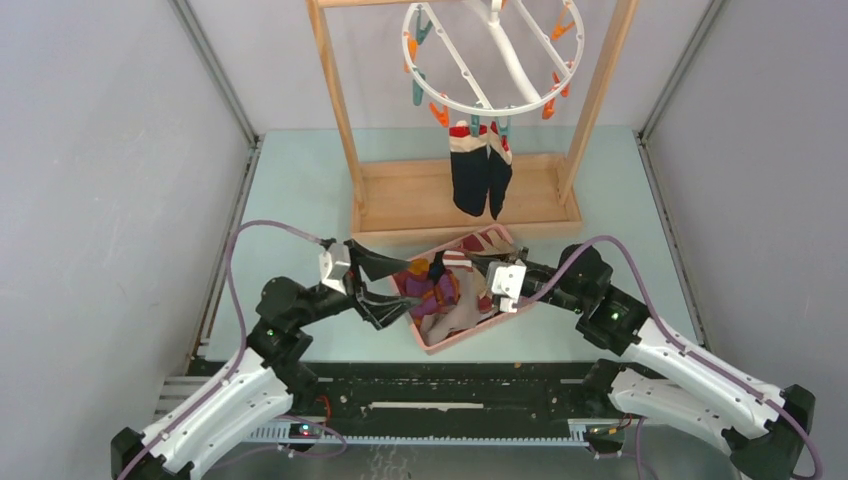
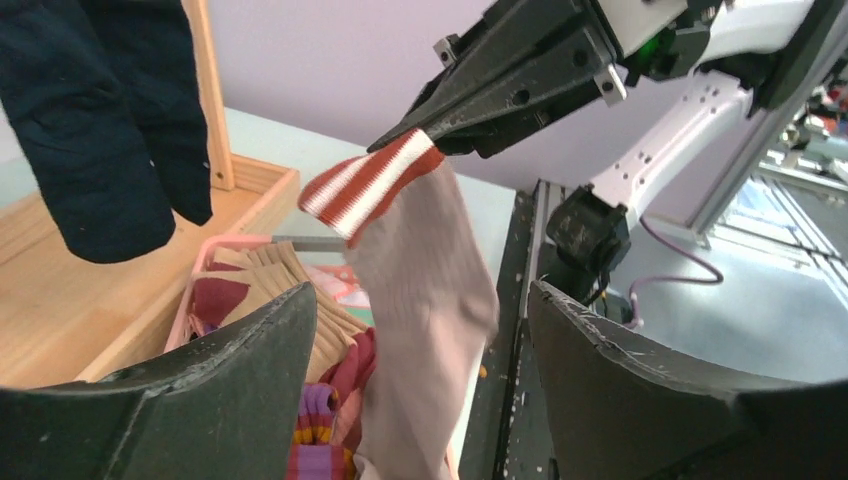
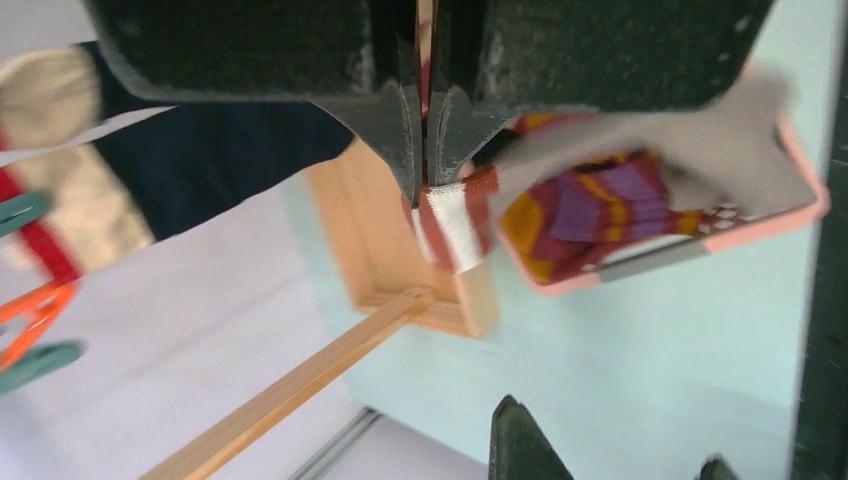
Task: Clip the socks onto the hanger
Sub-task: Pick up the sock from the bin.
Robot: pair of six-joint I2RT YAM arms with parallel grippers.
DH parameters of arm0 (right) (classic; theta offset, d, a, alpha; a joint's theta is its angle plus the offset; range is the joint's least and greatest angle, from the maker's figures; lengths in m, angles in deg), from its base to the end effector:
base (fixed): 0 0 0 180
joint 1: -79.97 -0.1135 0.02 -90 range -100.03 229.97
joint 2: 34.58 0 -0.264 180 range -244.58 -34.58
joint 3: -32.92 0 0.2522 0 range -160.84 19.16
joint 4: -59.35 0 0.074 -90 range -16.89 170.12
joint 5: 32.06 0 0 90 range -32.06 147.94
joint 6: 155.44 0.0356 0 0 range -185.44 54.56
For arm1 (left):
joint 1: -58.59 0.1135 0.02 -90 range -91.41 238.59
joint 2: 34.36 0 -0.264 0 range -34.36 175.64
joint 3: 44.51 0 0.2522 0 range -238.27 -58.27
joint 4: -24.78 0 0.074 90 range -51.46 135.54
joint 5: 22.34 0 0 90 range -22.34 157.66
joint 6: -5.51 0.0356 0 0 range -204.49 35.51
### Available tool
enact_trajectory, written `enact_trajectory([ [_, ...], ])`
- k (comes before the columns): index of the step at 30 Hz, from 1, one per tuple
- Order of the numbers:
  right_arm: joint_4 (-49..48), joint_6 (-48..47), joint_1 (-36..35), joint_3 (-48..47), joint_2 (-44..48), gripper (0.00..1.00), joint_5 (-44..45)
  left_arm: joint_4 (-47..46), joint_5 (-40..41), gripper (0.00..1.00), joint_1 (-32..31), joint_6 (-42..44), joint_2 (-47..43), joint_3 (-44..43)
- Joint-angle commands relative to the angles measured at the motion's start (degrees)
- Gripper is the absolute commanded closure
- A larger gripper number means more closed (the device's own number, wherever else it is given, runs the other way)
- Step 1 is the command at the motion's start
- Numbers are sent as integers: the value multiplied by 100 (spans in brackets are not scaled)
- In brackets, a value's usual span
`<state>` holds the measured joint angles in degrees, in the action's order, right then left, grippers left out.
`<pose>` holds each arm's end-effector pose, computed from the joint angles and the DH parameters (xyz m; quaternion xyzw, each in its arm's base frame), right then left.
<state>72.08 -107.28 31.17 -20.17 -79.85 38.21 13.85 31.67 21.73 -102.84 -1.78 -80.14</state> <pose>0.1169 0.1518 0.3262 -0.5976 0.4280 0.1664 0.6573 0.1068 -0.1062 0.2939 0.3344 0.5389 -0.5158 0.5759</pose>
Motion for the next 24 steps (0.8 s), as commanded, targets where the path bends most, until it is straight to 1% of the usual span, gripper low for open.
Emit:
enact_trajectory([
  [1,46,-1802,-69,-284,65,100,-14,239,789,16,62,-339,-357,-185],
  [5,-19,-2094,-90,-353,93,100,-420,259,1037,11,229,-940,-261,-326],
  [8,-93,-2266,-192,-360,116,100,-631,-65,879,9,394,-1594,87,-371],
  [13,-45,-2425,-443,-454,70,100,-595,-849,465,10,469,-2588,820,-412],
  [21,-88,-2425,-632,-476,-14,100,-585,-2737,-70,12,495,-4293,1829,-300],
  [24,-56,-2416,-650,-478,-32,100,-585,-3776,-147,15,498,-4922,2174,-207],
])
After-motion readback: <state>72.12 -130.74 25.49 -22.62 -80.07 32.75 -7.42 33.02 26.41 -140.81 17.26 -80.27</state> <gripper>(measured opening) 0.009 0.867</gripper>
